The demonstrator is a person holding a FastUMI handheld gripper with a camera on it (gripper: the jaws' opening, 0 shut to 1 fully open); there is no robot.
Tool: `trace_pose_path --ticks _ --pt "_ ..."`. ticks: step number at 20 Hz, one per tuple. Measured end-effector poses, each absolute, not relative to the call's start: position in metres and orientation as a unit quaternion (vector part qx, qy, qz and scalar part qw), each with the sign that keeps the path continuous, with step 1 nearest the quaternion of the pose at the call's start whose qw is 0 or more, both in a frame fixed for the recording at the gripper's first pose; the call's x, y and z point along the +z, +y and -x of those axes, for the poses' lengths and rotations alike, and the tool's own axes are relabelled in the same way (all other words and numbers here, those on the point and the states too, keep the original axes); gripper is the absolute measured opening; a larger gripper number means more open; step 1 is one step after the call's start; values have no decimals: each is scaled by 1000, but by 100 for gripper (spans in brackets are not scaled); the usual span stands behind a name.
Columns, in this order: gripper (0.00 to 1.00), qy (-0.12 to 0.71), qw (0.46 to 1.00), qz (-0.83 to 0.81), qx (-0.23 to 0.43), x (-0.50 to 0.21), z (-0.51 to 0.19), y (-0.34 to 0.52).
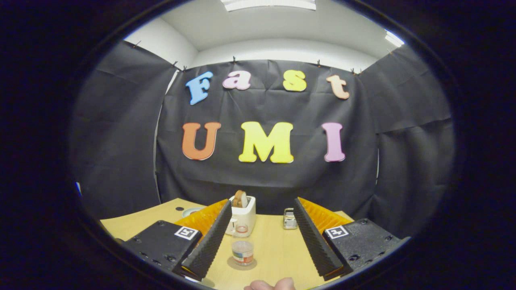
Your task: Take the bottle from table, then pour the juice into the cup, finally place the bottle on the coaster
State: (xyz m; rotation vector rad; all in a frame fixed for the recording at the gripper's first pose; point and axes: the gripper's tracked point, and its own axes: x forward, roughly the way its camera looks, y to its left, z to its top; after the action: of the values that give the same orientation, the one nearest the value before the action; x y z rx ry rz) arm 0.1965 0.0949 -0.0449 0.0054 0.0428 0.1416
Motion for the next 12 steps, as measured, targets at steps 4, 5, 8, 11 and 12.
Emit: trace_pose_path --ticks 4,5,8,11,12 --pt "99 7 999 9 45 8 -142 62" --pt "99 11 999 12 45 12 -128 58" --pt "98 16 999 22 37 20 -86 43" --pt "99 15 999 27 42 18 -43 40" --pt "98 15 999 25 45 16 -30 40"
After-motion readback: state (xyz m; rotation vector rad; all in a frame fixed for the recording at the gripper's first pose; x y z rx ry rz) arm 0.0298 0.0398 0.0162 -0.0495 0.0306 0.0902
